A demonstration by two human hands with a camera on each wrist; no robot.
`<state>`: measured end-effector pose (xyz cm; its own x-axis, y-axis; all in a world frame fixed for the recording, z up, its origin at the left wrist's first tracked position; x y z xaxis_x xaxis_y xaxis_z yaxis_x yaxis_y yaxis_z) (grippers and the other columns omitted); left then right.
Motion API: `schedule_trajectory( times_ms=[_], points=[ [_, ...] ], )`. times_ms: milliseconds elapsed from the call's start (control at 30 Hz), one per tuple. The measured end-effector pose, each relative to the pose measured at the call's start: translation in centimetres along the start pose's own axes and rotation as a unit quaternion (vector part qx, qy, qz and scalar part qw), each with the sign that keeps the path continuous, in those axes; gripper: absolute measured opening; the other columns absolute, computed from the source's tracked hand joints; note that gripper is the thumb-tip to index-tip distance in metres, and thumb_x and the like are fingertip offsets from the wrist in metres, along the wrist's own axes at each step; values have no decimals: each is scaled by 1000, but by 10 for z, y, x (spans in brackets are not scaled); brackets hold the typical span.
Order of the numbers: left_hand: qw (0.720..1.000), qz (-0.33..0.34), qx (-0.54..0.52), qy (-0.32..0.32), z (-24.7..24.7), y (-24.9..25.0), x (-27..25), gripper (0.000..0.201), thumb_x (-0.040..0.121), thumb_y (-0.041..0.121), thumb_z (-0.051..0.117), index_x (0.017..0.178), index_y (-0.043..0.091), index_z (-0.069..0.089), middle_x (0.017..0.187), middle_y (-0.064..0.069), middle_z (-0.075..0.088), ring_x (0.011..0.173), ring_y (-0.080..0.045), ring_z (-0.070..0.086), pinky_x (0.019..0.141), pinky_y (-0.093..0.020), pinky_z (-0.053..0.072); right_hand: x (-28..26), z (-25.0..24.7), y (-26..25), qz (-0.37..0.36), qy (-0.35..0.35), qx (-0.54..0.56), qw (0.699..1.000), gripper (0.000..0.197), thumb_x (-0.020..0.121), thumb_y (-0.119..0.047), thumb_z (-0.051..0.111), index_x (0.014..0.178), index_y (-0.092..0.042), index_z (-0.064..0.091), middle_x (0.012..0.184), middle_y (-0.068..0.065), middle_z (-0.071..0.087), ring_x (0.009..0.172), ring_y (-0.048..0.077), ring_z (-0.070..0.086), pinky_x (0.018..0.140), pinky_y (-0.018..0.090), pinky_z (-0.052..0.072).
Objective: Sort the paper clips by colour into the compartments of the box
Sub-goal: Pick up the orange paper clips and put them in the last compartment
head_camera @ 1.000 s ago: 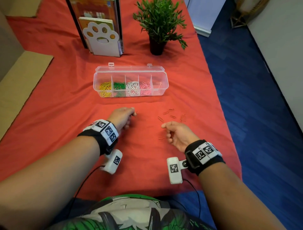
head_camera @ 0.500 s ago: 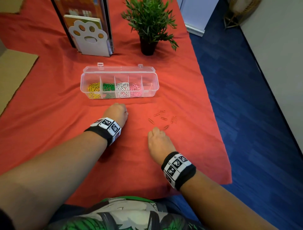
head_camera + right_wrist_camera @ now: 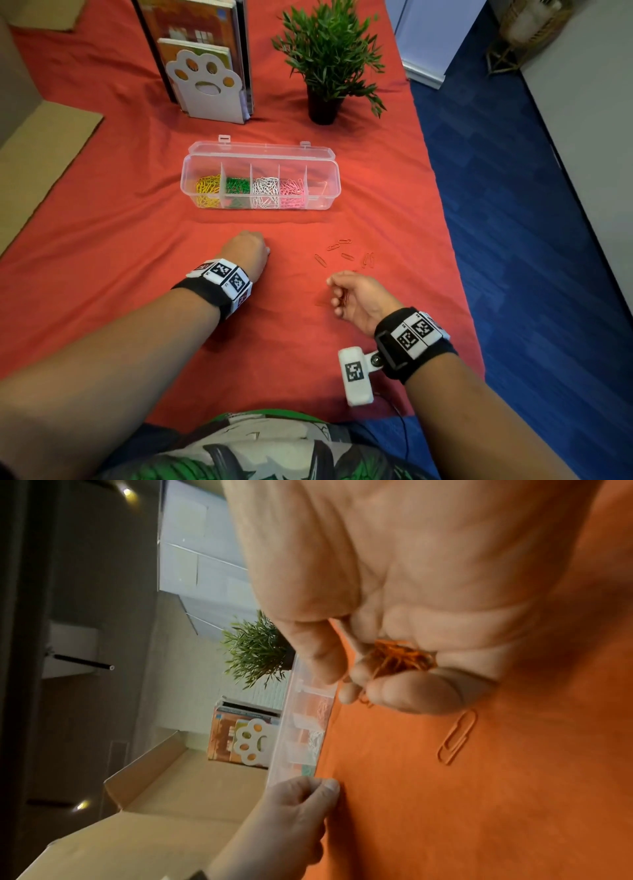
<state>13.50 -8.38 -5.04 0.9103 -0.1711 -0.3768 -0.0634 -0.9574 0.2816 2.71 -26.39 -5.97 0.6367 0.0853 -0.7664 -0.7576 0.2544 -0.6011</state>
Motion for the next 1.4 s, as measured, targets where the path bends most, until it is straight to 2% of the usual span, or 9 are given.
schedule_trajectory(
  times_ms=[167, 300, 433, 567, 667, 800, 1133, 1267, 1400],
  points=[
    [957, -61, -279, -54, 4, 2, -12, 26, 92, 15, 40, 84, 0, 59, 87, -24, 63, 76, -35, 62, 67, -35, 49, -2, 6, 2, -11, -6, -33, 999, 26, 95, -4, 39, 80, -10, 59, 63, -2, 42, 50, 7, 35, 41, 16, 29],
    [738, -166, -634, -161, 14, 19, -34, 26, 84, 11, 34, 63, 12, 49, 50, -3, 57, 38, -12, 50, 39, -15, 41, -6, 4, 1, -3, -29, 46, 999, 26, 90, -4, 39, 78, -4, 61, 64, 0, 46, 43, 6, 37, 38, 17, 28],
    [648, -143, -719, -206, 14, 32, -40, 32, 83, 13, 30, 74, 8, 60, 62, -6, 63, 49, -15, 59, 49, -21, 52, -9, -5, -1, 0, -42, 132, 990, 24, 90, -3, 39, 84, 0, 62, 63, 4, 53, 47, 10, 52, 42, 18, 43],
    [741, -122, -642, -157, 18, 47, -32, 23, 84, 6, 39, 71, 16, 55, 63, 0, 47, 49, -10, 45, 42, -15, 41, -8, -29, -10, -32, 13, 123, 992, 24, 92, 3, 39, 89, -1, 63, 67, 6, 56, 54, 11, 59, 48, 21, 52],
    [889, -40, -452, -62, 12, 56, -19, 12, 84, 17, 57, 74, 18, 63, 63, 2, 52, 55, -11, 45, 50, -21, 38, -2, -58, -20, -52, 119, -27, 991, 16, 88, -6, 51, 78, -12, 63, 67, -1, 51, 44, 6, 38, 38, 20, 34],
    [983, 134, -128, 4, 7, 87, -15, 25, 85, 28, 61, 108, 19, 68, 97, -7, 65, 91, -23, 61, 83, -27, 44, 1, -69, -45, -76, 231, -456, 856, 21, 88, -27, 53, 85, -10, 66, 88, 12, 67, 80, 27, 63, 76, 35, 49],
    [984, 177, 15, -8, 32, 95, -8, 22, 90, 20, 49, 104, 6, 58, 108, -18, 56, 100, -36, 57, 86, -37, 43, 15, -27, -48, -113, 216, -647, 722, 40, 90, -13, 41, 125, 5, 46, 127, 20, 49, 117, 32, 52, 94, 35, 45],
    [971, 54, -214, -89, 28, 81, -7, 16, 82, 27, 47, 73, 16, 53, 77, -6, 56, 72, -23, 52, 67, -27, 39, 19, -32, -50, -80, 148, -580, 797, 29, 92, -11, 39, 108, 2, 60, 107, 22, 61, 100, 33, 59, 82, 34, 45],
    [774, -117, -579, -227, 35, 71, -27, 11, 69, 18, 37, 60, 15, 44, 52, -1, 48, 39, -12, 41, 42, -16, 32, 10, -53, -42, -78, 92, -111, 987, 23, 87, -6, 41, 68, -16, 45, 60, 4, 40, 43, 12, 34, 43, 22, 26]
  ],
)
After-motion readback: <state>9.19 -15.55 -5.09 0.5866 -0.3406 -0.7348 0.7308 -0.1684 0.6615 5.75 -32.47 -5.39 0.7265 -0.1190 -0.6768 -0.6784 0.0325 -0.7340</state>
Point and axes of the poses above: each hand's wrist, its own x-axis towards the middle knuckle, its own z-axis out of the palm, y = z × x, the point moved 7 cm from there along x, towards the middle knuckle
